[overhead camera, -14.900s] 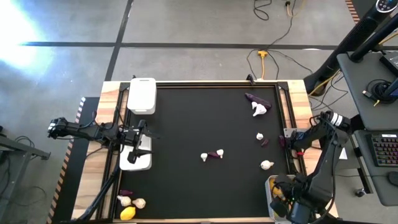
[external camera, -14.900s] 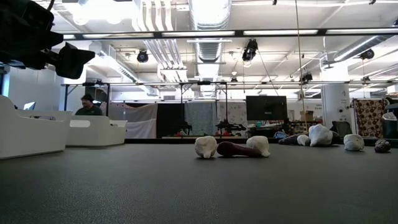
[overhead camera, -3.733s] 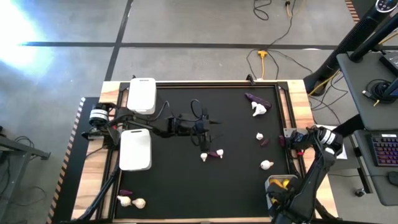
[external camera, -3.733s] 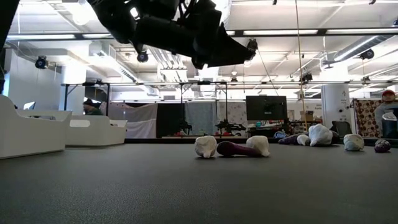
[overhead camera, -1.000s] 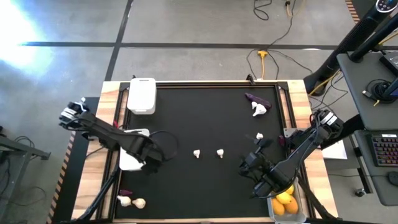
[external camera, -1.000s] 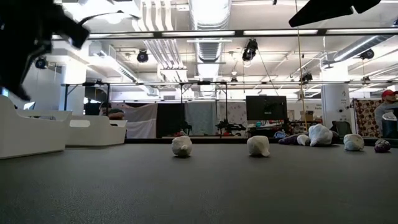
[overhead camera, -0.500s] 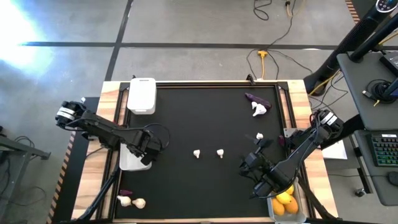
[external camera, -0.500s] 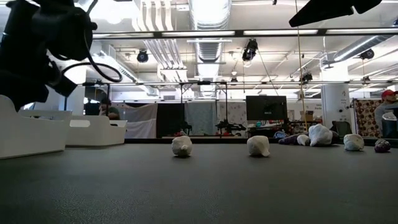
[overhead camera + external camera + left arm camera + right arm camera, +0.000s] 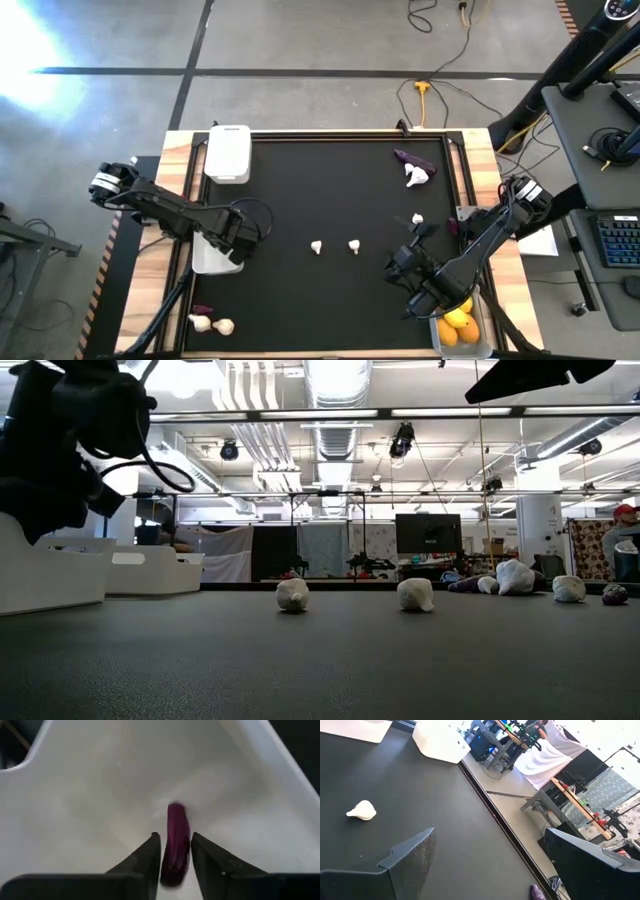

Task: Sort produce into baskets
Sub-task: Put the eggplant into the bottom white bin

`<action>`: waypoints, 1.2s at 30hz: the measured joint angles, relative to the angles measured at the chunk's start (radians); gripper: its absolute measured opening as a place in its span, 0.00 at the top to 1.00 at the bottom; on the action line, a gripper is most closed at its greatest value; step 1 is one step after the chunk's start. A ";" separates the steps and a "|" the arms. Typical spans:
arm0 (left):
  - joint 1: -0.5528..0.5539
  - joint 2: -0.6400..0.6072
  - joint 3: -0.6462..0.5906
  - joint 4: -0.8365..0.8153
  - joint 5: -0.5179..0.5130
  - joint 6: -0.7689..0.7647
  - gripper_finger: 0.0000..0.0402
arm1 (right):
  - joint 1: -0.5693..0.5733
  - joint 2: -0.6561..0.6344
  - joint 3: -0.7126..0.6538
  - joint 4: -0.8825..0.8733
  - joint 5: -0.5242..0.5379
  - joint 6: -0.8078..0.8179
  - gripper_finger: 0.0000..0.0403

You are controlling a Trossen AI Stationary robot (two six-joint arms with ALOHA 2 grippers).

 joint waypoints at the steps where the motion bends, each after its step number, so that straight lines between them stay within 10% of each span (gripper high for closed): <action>1: 0.001 0.000 0.021 -0.033 0.005 0.006 0.73 | 0.000 0.000 0.000 0.000 0.000 0.000 0.10; 11: 0.007 0.000 0.360 -0.310 0.003 0.077 0.54 | 0.000 0.000 0.000 0.018 0.009 -0.003 0.10; 16: -0.025 -0.001 0.490 -0.172 -0.387 0.180 0.51 | -0.005 0.000 0.000 0.022 0.024 0.036 0.10; 21: -0.057 -0.001 0.416 0.375 -0.722 0.539 0.53 | -0.029 0.005 0.000 0.027 0.017 0.143 0.10; 28: 0.017 0.010 0.050 1.601 -0.327 1.139 0.58 | -0.260 0.013 0.031 0.019 -0.195 0.144 0.10; 36: 0.111 0.051 -0.146 1.958 -0.304 1.135 0.58 | -0.824 -0.002 0.114 0.035 -0.433 -0.399 0.10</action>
